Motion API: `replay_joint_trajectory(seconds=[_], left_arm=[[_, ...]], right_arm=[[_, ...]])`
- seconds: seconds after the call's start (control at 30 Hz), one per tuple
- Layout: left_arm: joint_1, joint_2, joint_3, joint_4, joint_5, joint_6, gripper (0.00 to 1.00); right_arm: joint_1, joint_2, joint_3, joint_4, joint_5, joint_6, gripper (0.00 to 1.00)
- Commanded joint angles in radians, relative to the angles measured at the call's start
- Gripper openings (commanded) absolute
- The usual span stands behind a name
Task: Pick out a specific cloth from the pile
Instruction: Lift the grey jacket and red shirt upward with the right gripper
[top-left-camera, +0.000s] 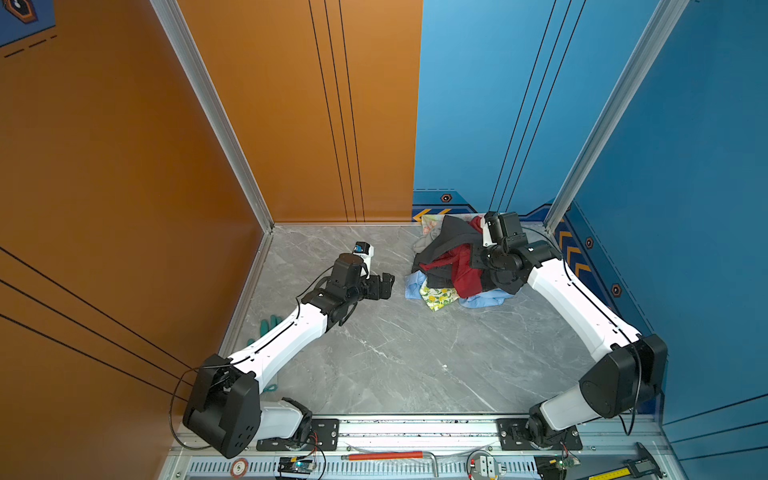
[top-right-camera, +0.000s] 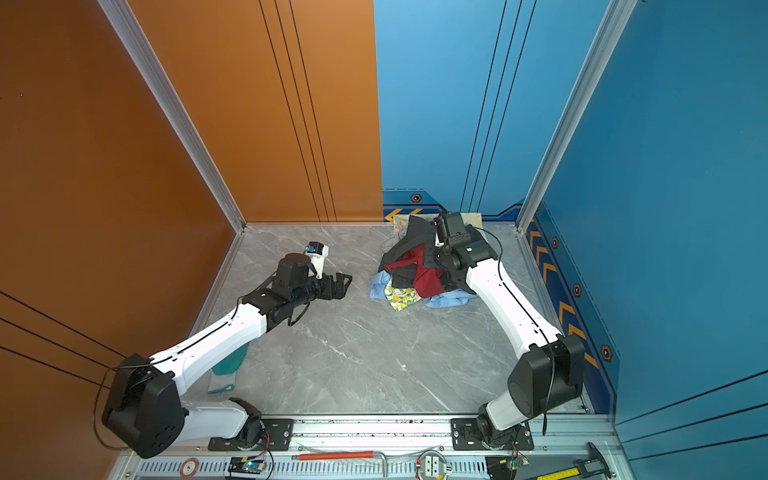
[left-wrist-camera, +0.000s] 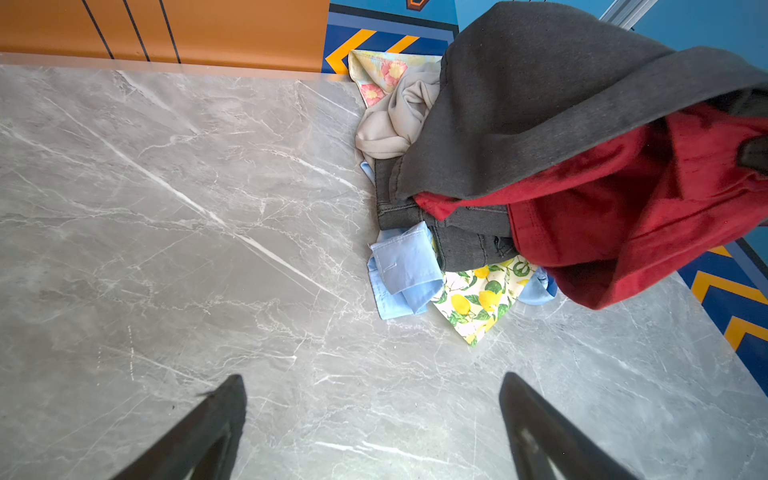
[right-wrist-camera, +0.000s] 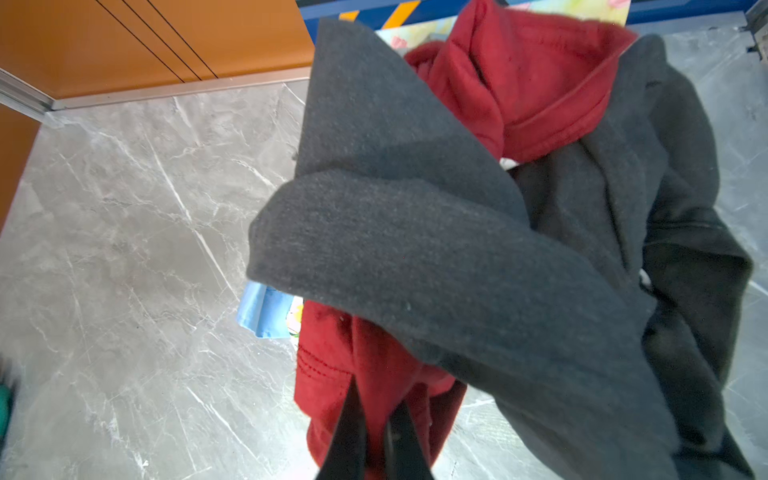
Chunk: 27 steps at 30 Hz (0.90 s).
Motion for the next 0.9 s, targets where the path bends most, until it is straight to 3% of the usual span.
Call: replay_joint_trajectory(seconds=[0.0, 0.2, 0.47, 0.6, 0.87], left_arm=[[-0.010, 0.013, 0.008, -0.006, -0.010, 0.008, 0.95], [-0.015, 0.015, 0.008, -0.006, -0.011, 0.010, 0.95], [-0.021, 0.009, 0.008, -0.008, -0.023, 0.021, 0.95], [-0.023, 0.010, 0.008, -0.012, -0.034, 0.031, 0.95], [-0.023, 0.018, 0.010, -0.015, -0.038, 0.031, 0.95]], right_arm=[[0.006, -0.044, 0.091, -0.027, -0.019, -0.027, 0.00], [-0.036, 0.040, 0.320, -0.028, -0.020, -0.047, 0.00], [-0.107, 0.322, 0.830, -0.073, 0.017, -0.043, 0.00], [-0.111, 0.391, 1.022, -0.043, 0.007, -0.026, 0.00], [-0.110, 0.345, 1.048, 0.127, -0.002, 0.024, 0.00]])
